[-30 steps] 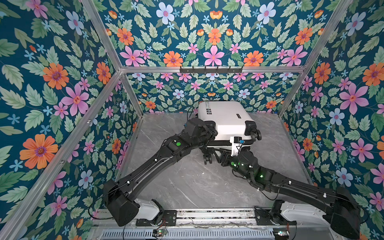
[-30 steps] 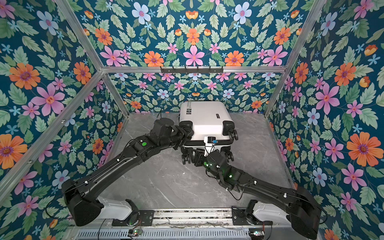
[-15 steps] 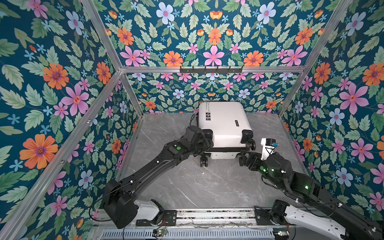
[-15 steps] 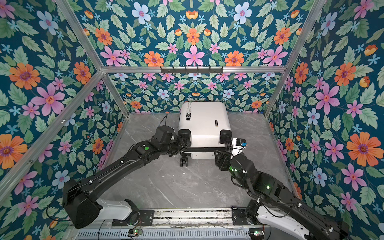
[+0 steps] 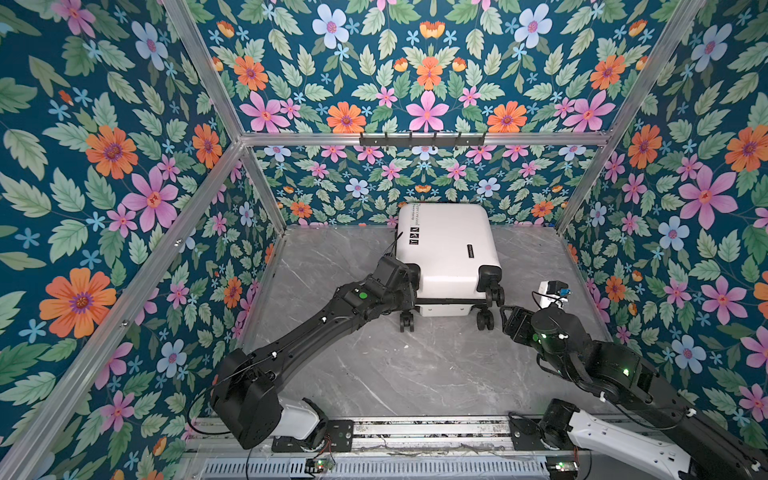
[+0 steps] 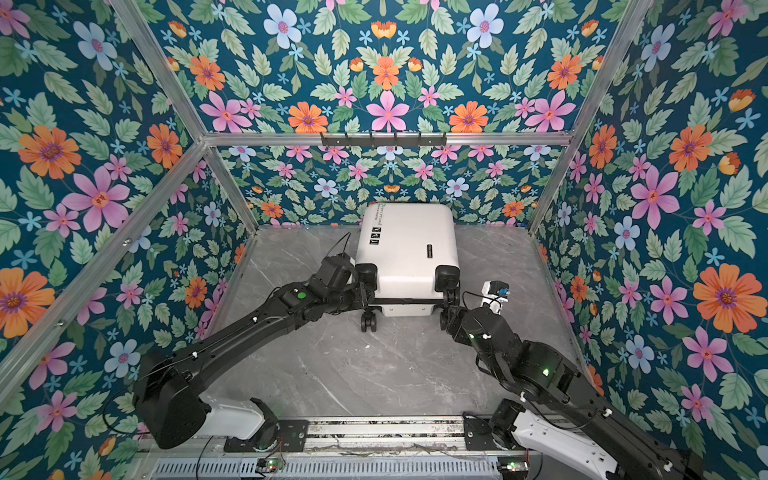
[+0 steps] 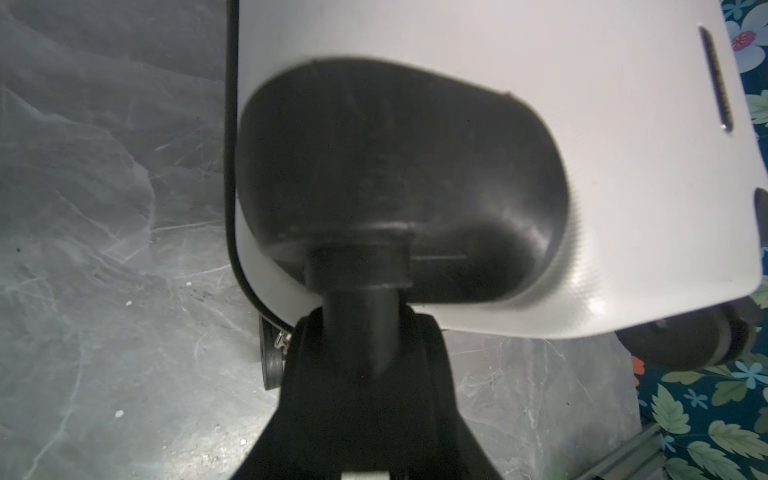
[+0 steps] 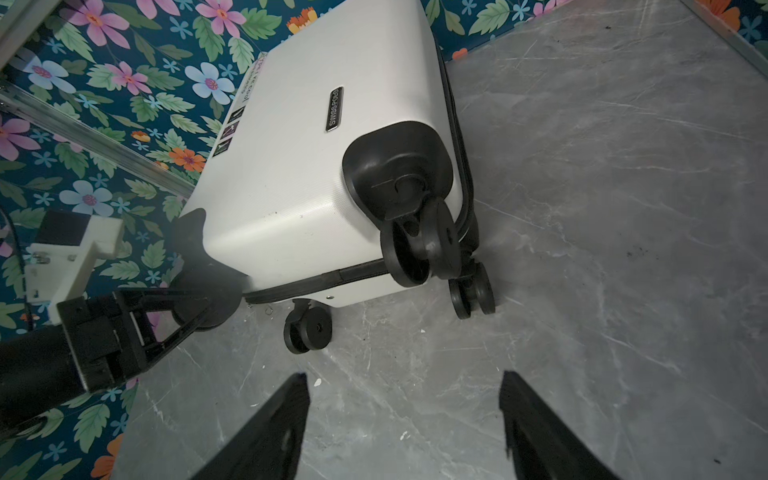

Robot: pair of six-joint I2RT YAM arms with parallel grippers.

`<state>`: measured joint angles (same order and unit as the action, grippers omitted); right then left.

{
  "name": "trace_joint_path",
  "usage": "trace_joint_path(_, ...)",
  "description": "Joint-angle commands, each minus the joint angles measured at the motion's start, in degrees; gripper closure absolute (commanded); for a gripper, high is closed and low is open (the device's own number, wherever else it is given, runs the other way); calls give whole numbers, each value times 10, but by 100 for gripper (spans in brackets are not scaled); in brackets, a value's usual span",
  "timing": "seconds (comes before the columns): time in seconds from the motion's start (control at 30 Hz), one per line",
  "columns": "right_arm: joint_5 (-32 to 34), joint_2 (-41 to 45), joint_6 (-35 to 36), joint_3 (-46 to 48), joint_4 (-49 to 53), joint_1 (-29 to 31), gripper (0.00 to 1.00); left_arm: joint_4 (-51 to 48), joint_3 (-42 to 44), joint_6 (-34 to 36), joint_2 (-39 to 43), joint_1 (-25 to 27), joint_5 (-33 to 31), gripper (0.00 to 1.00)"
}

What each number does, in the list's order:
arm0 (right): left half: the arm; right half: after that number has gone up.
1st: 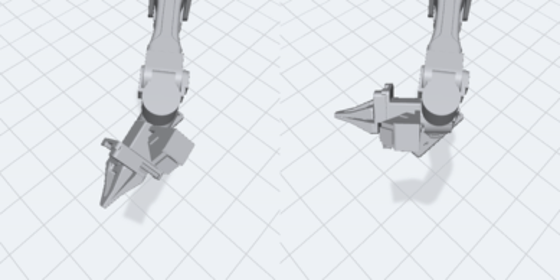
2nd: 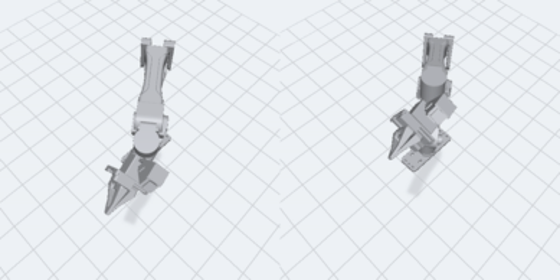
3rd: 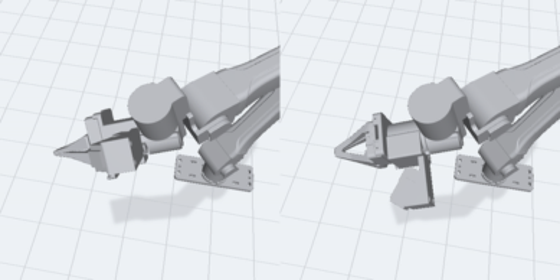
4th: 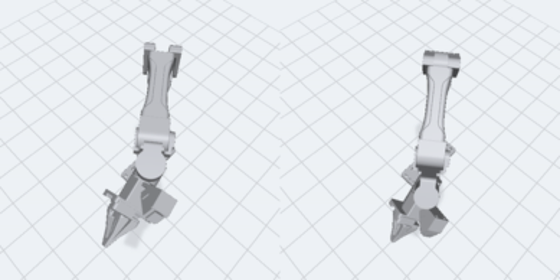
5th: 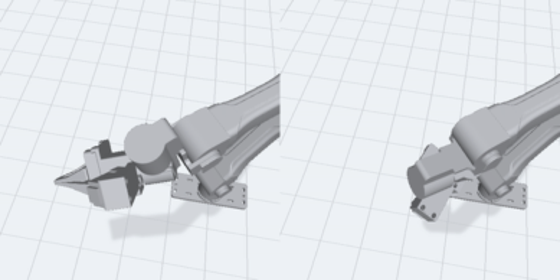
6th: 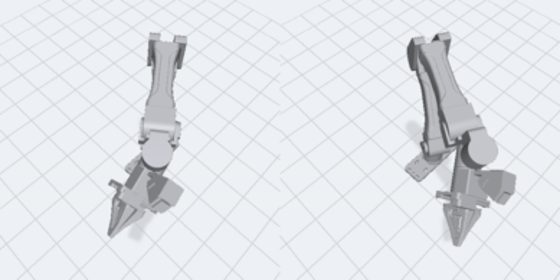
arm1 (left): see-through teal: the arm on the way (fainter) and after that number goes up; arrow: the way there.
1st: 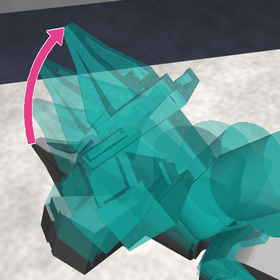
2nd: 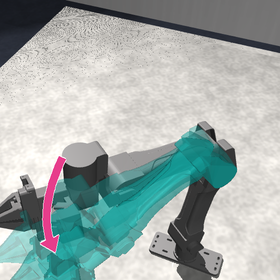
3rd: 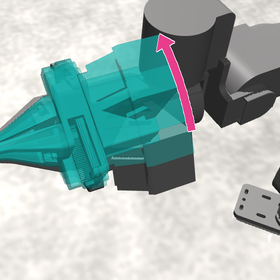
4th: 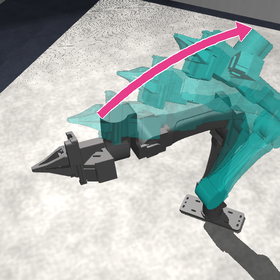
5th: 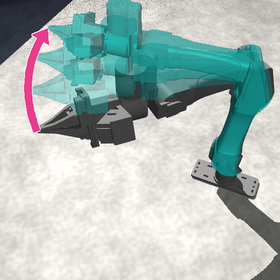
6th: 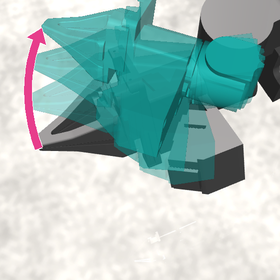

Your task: Pack the luggage

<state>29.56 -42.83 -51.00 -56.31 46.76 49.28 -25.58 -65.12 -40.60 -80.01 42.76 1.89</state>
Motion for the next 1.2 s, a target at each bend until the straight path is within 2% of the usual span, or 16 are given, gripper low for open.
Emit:
trace_joint_path(0.0,6,-14,-8,-10,-3,-6,25,39,19,54,13,0,-36,76)
trace_joint_path(0.1,-3,-39,0,-29,3,-7,25,66,57,47,51,0,-62,47)
trace_joint_path(0.2,-10,-69,14,-58,18,-8,25,97,104,37,111,0,-106,35)
trace_joint_path(0.37,-52,-107,47,-91,16,-31,23,143,193,36,219,0,-188,30)
trace_joint_path(0.53,-181,-132,53,-109,18,-143,24,187,284,44,302,0,-220,25)
trace_joint_path(0.63,-196,-142,77,-122,14,-170,24,166,285,48,318,0,-236,13)
trace_joint_path(0.7,-193,-150,96,-131,15,-177,24,138,271,26,312,0,-279,5)
trace_joint_path(0.8,-198,-162,108,-137,20,-190,24,107,244,32,284,0,-302,5)
trace_joint_path(0.97,-219,-165,110,-126,11,-227,24,102,229,91,242,0,-250,7)
trace_joint_path(1.17,-272,-159,122,-125,8,-297,22,211,323,88,276,-1,-227,9)
